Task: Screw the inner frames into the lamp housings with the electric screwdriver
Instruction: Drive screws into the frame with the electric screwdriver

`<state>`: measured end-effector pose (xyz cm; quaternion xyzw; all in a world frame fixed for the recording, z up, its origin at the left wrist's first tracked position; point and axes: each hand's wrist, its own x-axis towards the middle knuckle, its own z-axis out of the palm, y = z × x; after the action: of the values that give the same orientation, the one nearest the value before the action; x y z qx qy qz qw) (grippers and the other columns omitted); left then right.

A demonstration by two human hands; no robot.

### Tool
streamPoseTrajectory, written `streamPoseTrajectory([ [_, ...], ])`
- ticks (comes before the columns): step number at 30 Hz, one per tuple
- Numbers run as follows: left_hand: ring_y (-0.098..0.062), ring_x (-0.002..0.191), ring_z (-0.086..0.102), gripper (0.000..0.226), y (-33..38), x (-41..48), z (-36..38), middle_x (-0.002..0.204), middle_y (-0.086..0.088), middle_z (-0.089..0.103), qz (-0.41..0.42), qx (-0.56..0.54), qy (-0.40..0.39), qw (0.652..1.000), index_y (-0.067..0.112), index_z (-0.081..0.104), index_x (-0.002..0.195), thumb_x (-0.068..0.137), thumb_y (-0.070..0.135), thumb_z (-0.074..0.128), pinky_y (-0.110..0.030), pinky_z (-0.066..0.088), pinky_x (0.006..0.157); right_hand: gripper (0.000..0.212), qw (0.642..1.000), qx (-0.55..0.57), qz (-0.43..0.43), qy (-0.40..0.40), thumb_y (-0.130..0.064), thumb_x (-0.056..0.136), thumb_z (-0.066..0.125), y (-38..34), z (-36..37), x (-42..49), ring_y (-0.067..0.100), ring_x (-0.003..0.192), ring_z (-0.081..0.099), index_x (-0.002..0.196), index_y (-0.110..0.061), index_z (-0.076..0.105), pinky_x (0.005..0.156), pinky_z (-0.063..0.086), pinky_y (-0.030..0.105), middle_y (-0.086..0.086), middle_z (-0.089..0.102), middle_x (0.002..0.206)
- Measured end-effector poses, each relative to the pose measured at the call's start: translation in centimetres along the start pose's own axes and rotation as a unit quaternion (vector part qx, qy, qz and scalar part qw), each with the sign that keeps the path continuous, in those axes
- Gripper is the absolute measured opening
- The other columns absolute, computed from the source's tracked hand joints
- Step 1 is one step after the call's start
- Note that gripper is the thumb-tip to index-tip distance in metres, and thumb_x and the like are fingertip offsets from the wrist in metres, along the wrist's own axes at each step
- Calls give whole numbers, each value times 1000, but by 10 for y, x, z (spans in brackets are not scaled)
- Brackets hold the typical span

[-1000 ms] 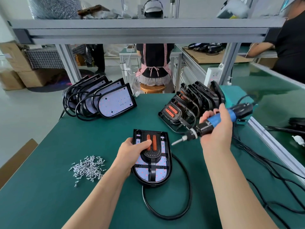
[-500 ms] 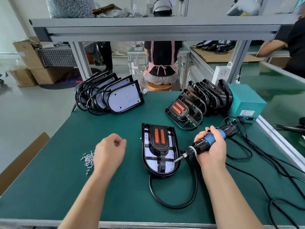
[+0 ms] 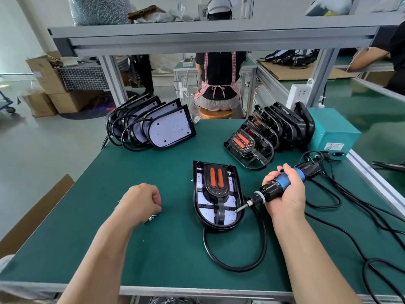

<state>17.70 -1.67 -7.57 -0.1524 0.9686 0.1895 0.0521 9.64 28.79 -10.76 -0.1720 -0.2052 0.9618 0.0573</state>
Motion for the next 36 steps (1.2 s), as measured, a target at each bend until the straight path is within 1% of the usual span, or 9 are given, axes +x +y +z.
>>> streamPoseTrajectory([
  [7, -10, 63, 59, 25, 2, 2, 3, 78, 2, 69, -13, 46, -12, 999, 24, 58, 68, 83, 8, 70, -21, 38, 51, 14, 1000, -3, 4, 2, -12, 94, 65, 0, -2, 1, 9, 58, 54, 86, -9, 55, 55, 50, 20, -1, 53, 70],
  [14, -22, 89, 62, 21, 6, -1, 0, 87, -1, 69, -29, 76, -8, 997, 22, 57, 74, 88, 18, 72, -29, 49, 71, 14, 1000, -7, 3, 2, -13, 95, 64, 0, -1, 0, 9, 58, 54, 86, -10, 54, 56, 49, 20, -1, 53, 70],
  [16, -25, 91, 61, 17, 6, -3, 0, 92, -1, 69, -25, 99, -16, 995, 19, 58, 77, 91, 18, 68, -32, 53, 78, 14, 1000, -6, 4, 2, -14, 95, 64, -1, -2, 0, 9, 59, 54, 85, -10, 54, 57, 49, 19, -1, 52, 70],
  [18, -26, 88, 57, 15, 4, -2, 2, 92, 0, 66, -17, 104, 1, 994, 17, 57, 80, 93, 17, 63, -32, 49, 76, 14, 1000, -4, 5, 1, -14, 95, 64, -2, -2, 0, 9, 58, 54, 85, -11, 54, 56, 49, 19, -2, 53, 69],
  [22, -23, 74, 56, 12, 3, -3, -1, 72, 1, 62, 0, -75, 137, 988, 13, 60, 81, 91, 10, 64, -33, 39, 63, 14, 1000, -2, 5, 4, -14, 94, 65, -2, -2, 0, 9, 58, 54, 85, -10, 55, 55, 50, 20, -1, 53, 69],
  [24, -20, 63, 57, 10, 8, -5, -4, 66, -2, 66, -3, -252, 138, 958, 10, 66, 83, 90, 3, 65, -29, 44, 58, 15, 1000, 2, 4, 11, -13, 94, 66, -2, -1, -1, 9, 57, 55, 85, -10, 55, 55, 50, 20, -1, 54, 69],
  [28, -8, 60, 67, 15, 32, -18, -8, 67, -6, 71, 0, -535, 44, 844, 2, 70, 88, 95, -6, 60, -15, 55, 58, 14, 998, 49, 21, 30, -10, 92, 68, -1, 3, -6, 11, 59, 57, 90, -11, 54, 55, 50, 21, -1, 57, 78],
  [31, -7, 57, 66, 13, 58, -30, -4, 65, -5, 71, 6, -623, -8, 782, -2, 69, 88, 96, -5, 59, -14, 55, 57, 16, 996, 70, 20, 42, -9, 91, 68, -2, 12, -14, 12, 59, 57, 89, -13, 53, 58, 50, 21, -2, 55, 78],
  [36, -13, 61, 68, 12, 95, -50, 16, 70, -12, 71, 9, -678, -87, 730, -5, 68, 87, 91, -13, 60, -17, 56, 59, 19, 993, 94, -1, 67, -9, 88, 72, -15, 32, -28, 13, 54, 58, 91, -10, 53, 56, 53, 22, -1, 56, 74],
])
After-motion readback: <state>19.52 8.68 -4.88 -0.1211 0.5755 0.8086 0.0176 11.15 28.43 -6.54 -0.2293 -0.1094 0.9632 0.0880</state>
